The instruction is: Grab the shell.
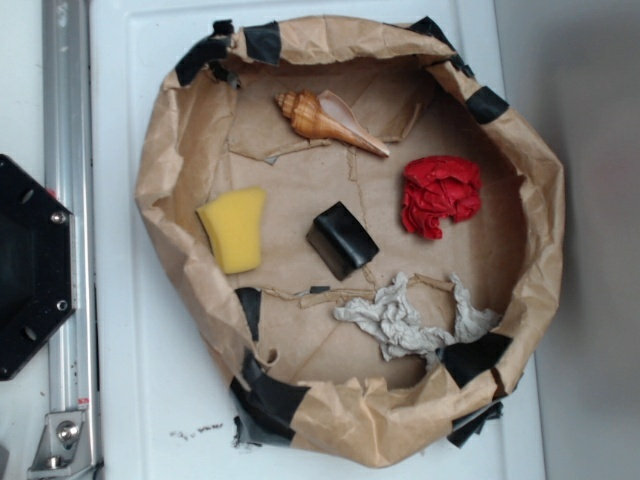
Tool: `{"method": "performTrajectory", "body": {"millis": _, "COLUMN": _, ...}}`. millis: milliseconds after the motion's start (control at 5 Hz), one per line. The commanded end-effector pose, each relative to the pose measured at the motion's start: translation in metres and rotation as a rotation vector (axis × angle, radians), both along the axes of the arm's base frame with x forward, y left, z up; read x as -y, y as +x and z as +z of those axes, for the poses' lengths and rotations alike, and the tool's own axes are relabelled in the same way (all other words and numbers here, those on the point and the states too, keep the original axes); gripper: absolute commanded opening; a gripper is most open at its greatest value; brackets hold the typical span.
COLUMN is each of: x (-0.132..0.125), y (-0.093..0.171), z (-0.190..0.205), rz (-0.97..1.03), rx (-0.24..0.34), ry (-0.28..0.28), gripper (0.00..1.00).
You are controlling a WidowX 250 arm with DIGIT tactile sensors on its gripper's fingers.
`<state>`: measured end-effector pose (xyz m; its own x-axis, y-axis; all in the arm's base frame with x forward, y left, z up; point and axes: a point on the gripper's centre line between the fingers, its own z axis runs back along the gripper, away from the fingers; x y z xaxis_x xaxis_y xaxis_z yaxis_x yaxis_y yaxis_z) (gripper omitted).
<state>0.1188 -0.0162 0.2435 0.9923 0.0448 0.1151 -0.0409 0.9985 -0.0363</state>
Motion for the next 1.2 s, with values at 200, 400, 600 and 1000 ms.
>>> {"method": "performTrajectory", "body": {"millis": 200, "x": -0.034, "y": 0.037, "z": -0.041, "rz": -0.055, "rx": 0.055, "ry": 0.109, "gripper": 1.0}}
{"method": "performTrajectory", "body": {"millis": 400, "x": -0.046, "y": 0.066, "z": -0.069, "rz": -0.196, "rx": 0.076, "ry": 0.165, "gripper": 1.0}}
{"method": "performTrajectory", "body": {"millis": 600, "x": -0.06, "y": 0.085, "z": -0.094, "rz": -0.29, "rx": 0.059, "ry": 0.179, "gripper": 1.0}}
{"method": "performTrajectory", "body": {"millis": 1000, "x": -0.047, "y": 0.123, "z": -0.122, "rz": -0.447, "rx": 0.106, "ry": 0.144, "gripper": 1.0}}
